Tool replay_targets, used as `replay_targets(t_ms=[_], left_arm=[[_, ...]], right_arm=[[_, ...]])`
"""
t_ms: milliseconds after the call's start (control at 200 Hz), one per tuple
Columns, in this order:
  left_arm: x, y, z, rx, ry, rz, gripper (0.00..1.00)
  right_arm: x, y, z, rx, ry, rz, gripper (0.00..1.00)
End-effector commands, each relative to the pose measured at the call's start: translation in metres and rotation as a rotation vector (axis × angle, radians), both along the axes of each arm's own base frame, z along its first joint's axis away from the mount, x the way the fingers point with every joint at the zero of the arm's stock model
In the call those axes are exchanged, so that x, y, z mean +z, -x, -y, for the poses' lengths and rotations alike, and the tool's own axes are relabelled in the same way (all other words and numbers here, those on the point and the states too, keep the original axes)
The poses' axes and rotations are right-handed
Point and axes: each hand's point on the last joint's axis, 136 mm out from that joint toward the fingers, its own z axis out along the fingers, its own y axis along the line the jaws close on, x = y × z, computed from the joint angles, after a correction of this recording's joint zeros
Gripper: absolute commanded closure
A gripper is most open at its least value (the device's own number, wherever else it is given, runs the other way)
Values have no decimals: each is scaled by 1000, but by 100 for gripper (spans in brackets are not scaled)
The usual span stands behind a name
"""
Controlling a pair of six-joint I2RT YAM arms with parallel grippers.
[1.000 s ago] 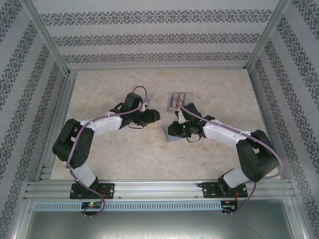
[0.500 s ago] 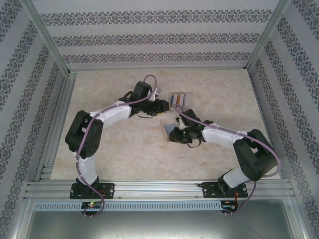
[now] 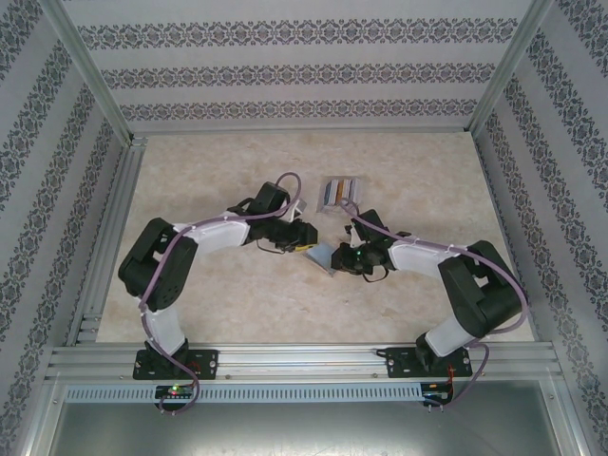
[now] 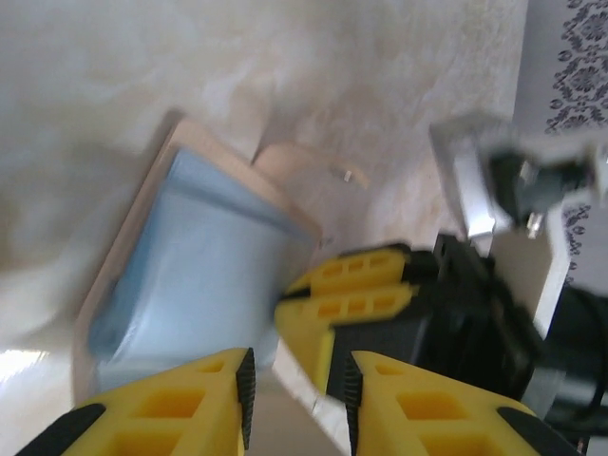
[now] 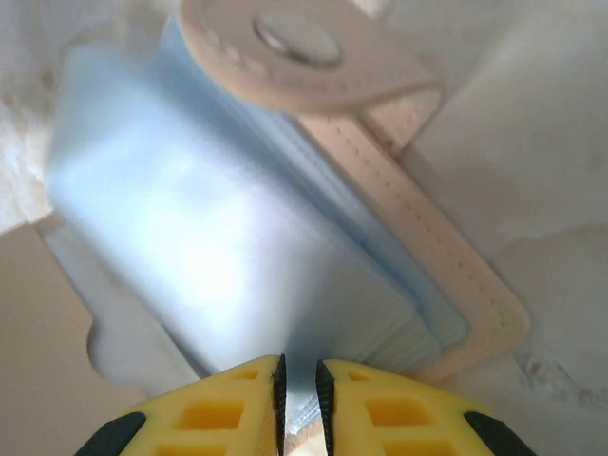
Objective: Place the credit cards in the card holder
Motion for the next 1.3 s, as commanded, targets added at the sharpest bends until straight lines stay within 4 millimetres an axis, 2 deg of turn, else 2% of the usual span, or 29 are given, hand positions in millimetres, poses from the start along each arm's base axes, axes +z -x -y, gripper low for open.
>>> replay_targets(t_ms=[0, 175, 405, 505, 620, 769, 874, 919, 1004, 1099, 1194, 1294], left_arm=[[3, 12, -10, 31, 3, 14, 68], [-10, 32, -13, 57, -1, -2, 68], [-37, 45, -10, 106, -13, -29, 68], [-44, 44, -10, 107, -51, -21, 67], [-52, 43, -11, 114, -81, -31, 66], [-63, 41, -15, 126, -115, -43, 66], [-66, 42, -18, 129, -137, -44, 66], [-67, 42, -20, 130, -151, -40, 66], [-66, 41, -21, 132, -156, -32, 66], [-65, 40, -21, 133, -154, -26, 66], [-65, 40, -21, 133, -152, -25, 66], [-65, 41, -21, 134, -151, -23, 66]], right_arm=[[-10, -24, 5, -40, 36, 27, 78], [-1, -52, -19, 6, 7, 47, 78], [3, -63, -50, 97, -22, 38, 77], [8, -62, -53, 114, -26, 42, 76], [29, -63, -48, 114, -38, 76, 74], [69, -67, -28, 81, -55, 151, 71], [96, -80, 0, 19, -44, 218, 69], [102, -87, 14, -13, -22, 238, 65], [110, -101, 40, -66, 25, 256, 62], [108, -117, 63, -119, 64, 252, 58], [105, -132, 77, -148, 105, 244, 55], [105, -149, 83, -168, 118, 248, 53]])
